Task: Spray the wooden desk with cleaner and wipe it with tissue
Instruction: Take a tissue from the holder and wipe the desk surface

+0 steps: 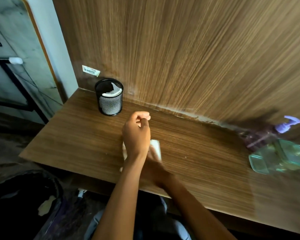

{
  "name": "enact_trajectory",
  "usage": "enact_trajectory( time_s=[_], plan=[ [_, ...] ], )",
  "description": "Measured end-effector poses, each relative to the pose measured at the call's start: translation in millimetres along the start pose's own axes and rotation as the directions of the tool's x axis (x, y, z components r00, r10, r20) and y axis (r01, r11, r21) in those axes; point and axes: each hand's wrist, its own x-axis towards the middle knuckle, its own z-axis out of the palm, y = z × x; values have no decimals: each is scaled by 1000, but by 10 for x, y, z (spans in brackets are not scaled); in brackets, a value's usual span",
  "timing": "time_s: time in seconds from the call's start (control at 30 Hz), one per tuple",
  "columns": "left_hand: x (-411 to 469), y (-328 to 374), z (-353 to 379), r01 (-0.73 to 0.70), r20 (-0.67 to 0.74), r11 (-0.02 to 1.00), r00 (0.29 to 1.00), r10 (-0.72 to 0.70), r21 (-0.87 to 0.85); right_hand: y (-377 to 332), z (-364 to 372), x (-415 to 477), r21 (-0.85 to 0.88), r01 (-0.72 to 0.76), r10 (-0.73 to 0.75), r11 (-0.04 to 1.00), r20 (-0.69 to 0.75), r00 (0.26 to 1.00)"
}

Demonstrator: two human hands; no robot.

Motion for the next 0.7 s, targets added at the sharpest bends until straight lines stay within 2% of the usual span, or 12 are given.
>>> enact_trajectory(
  time_s=[0.07, 0.1, 0.2, 0.27, 0.37, 0.43, 0.5, 0.6, 0.67, 0.7],
  plan=[
    [-53, -67, 26, 20, 36, 999, 999, -21, 40, 384, -168, -174, -173, -71, 57, 982, -83, 995],
    [-102, -91, 41, 22, 68, 998, 997, -26, 54, 686, -181, -238, -187, -183, 169, 965, -92, 981],
    [-204, -152, 55, 27, 165, 996, 985, -41, 85, 1309, -281, -677, -20, -432, 422, 901, -184, 888],
    [-248, -171, 54, 46, 206, 994, 976, -66, 101, 1478, -235, -867, 54, -537, 538, 842, -156, 828],
    [-266, -236, 58, 71, 229, 992, 969, -93, 102, 1267, -16, -921, 162, -643, 663, 748, -180, 727],
    [-265, -260, 46, 83, 230, 993, 968, -99, 81, 863, 105, -820, 280, -643, 697, 713, -183, 693],
    [-267, -259, 16, 120, 201, 992, 972, -123, 26, 457, 204, -620, 303, -577, 641, 759, -191, 743],
    [-299, -234, -85, 174, 149, 984, 974, -169, -27, 43, 293, -372, 228, -331, 369, 916, -154, 917],
    [-341, -209, -216, 161, 169, 986, 974, -152, -37, 32, 279, -314, 108, -168, 185, 980, -180, 966],
    [-368, -200, -300, 151, 200, 988, 969, -142, -28, 78, 271, -340, 74, -107, 123, 991, -245, 962]
  ],
)
